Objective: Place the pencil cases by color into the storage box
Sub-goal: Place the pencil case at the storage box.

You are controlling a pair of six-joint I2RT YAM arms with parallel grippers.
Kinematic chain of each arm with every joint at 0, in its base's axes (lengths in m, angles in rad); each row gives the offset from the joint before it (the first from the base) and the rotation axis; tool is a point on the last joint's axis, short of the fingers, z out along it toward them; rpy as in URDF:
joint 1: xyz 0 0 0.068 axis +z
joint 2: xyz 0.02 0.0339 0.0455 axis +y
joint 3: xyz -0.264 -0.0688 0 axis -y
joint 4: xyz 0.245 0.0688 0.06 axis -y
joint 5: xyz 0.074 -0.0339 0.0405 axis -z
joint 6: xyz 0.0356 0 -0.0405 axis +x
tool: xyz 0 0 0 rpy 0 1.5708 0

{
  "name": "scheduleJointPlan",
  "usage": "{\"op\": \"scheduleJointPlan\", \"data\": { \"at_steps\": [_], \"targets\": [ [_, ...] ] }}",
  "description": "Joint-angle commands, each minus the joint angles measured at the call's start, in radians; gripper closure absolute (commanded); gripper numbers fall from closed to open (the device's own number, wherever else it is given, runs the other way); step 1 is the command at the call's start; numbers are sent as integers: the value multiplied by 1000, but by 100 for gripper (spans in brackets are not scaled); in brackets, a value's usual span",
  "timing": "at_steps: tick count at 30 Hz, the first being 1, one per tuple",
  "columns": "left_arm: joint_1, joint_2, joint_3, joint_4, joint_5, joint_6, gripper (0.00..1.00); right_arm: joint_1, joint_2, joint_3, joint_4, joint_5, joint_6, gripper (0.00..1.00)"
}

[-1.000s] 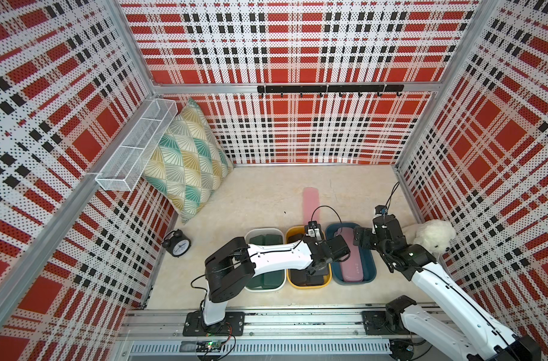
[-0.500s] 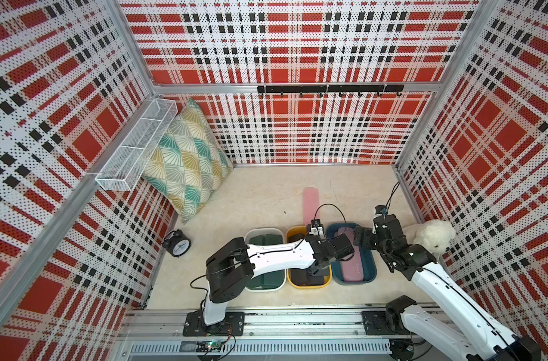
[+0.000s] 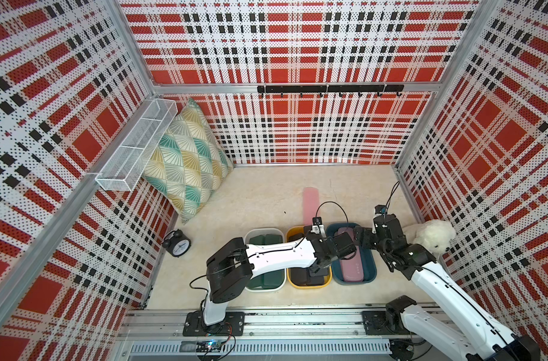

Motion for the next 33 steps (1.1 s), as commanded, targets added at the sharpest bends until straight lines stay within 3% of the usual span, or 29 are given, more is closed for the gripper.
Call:
{"op": "scheduleJointPlan", "data": {
  "at_steps": [1, 7, 11, 13, 15, 16, 18, 26, 33],
  "targets": [
    [-13, -18, 28, -29, -29, -6, 16, -12, 1, -9, 22, -4, -8, 0],
    [1, -31, 69, -52, -82, 22, 19, -13, 2, -12, 25, -5, -7, 0],
    [37, -33, 122, -53, -118, 81, 33, -14, 4, -12, 25, -10, -9, 0],
    [58, -28, 152, -53, -138, 115, 47, -14, 3, -13, 22, -7, -8, 1],
    [89, -15, 177, -50, -146, 151, 67, -14, 2, -13, 20, -4, -8, 1],
    [105, -7, 186, -49, -145, 167, 84, -14, 1, -13, 19, -3, -6, 1],
    [136, 14, 205, -41, -146, 205, 99, -14, -2, -13, 17, 1, -5, 1],
    [227, 87, 230, 34, -111, 313, 100, -15, -1, -10, 6, 14, -3, 1],
    [244, 139, 239, 100, -76, 358, 100, -16, 2, -10, 3, 20, -1, 1]
  ]
}}
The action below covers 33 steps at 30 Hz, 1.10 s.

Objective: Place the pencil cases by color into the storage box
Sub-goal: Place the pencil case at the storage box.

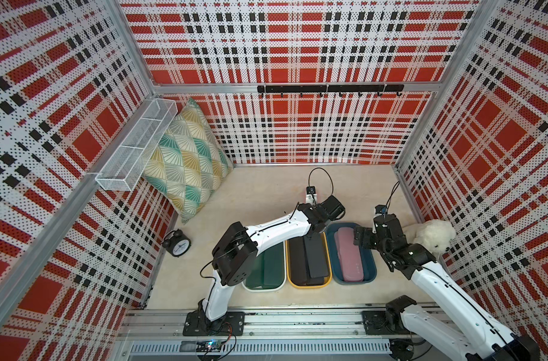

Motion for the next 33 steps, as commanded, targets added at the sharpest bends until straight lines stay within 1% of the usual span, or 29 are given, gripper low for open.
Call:
{"op": "scheduleJointPlan", "data": {
  "at_steps": [1, 9, 22, 33],
  "targets": [
    [0, 22, 28, 52, 25, 40, 100, -10, 1, -8, 4, 14, 2, 1],
    [-17, 40, 12, 59, 50, 30, 100, -10, 1, -12, 4, 14, 3, 1],
    [-47, 39, -62, 60, 66, -12, 100, -10, -4, -16, 8, 10, 3, 1],
    [-66, 26, -69, 60, 63, -25, 100, -11, -6, -18, 10, 10, 3, 1]
  ]
}}
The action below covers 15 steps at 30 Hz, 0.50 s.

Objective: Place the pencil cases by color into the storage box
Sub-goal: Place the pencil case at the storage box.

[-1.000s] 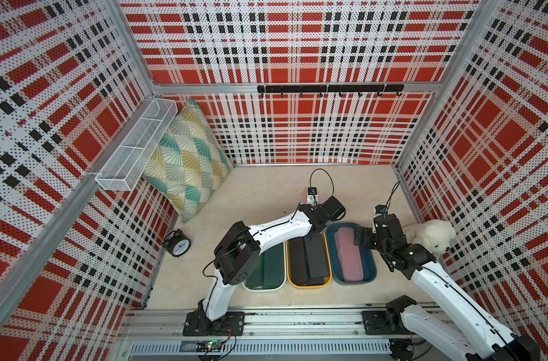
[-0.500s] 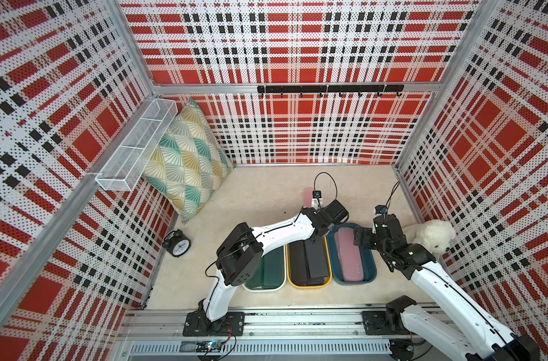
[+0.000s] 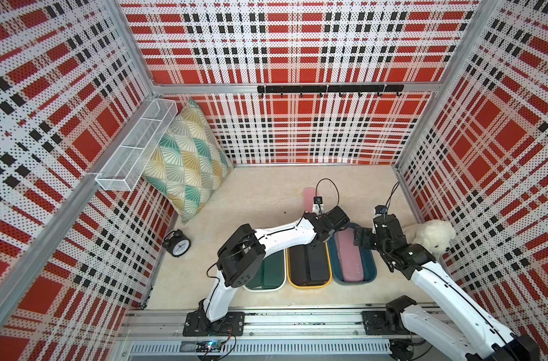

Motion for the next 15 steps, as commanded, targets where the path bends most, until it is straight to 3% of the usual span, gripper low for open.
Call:
{"op": "scheduleJointPlan", "data": {
  "at_steps": [1, 12, 15],
  "targets": [
    [-9, 0, -11, 7, -3, -10, 100, -9, -7, -15, 11, 8, 2, 1],
    [-29, -132, -72, 29, -155, -31, 100, -11, 43, 6, 22, -13, -14, 1],
    [-19, -201, -132, 65, -178, -24, 93, -11, 98, 54, 24, -39, -31, 1]
  ]
}}
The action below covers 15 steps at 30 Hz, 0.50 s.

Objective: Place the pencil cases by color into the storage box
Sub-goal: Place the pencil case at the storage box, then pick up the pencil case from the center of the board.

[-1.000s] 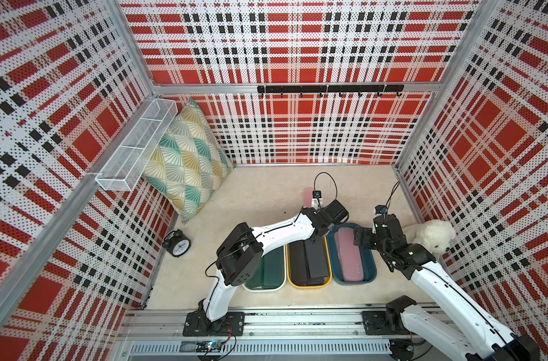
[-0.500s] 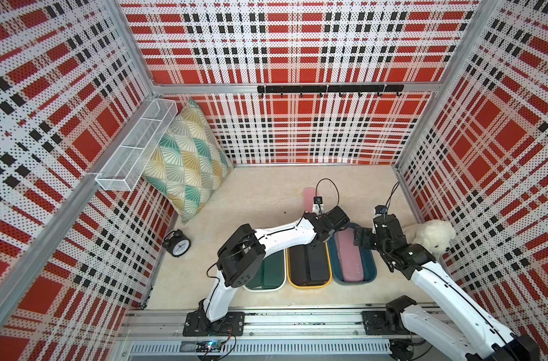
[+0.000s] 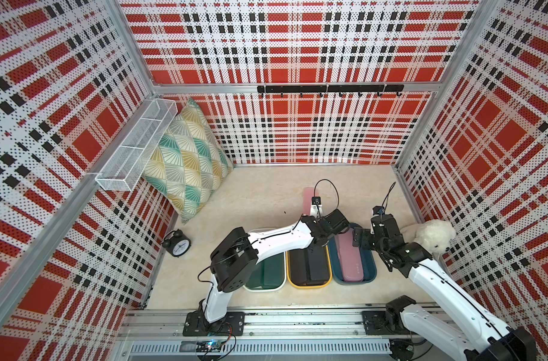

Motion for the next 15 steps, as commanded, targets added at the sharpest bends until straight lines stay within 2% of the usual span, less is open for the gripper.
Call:
{"op": "scheduleJointPlan", "data": {
  "at_steps": [1, 6, 11, 15],
  "targets": [
    [12, -104, -57, 52, -67, -3, 89, -10, 57, 71, 23, -23, -26, 1],
    [65, -217, -177, 115, -64, 20, 60, 15, 192, 198, 25, -58, -31, 1],
    [145, -325, -318, 215, -3, 63, 34, 128, 382, 350, 5, 27, -11, 1],
    [203, -387, -396, 273, 38, 102, 22, 170, 532, 464, -2, 39, 14, 1]
  ]
}}
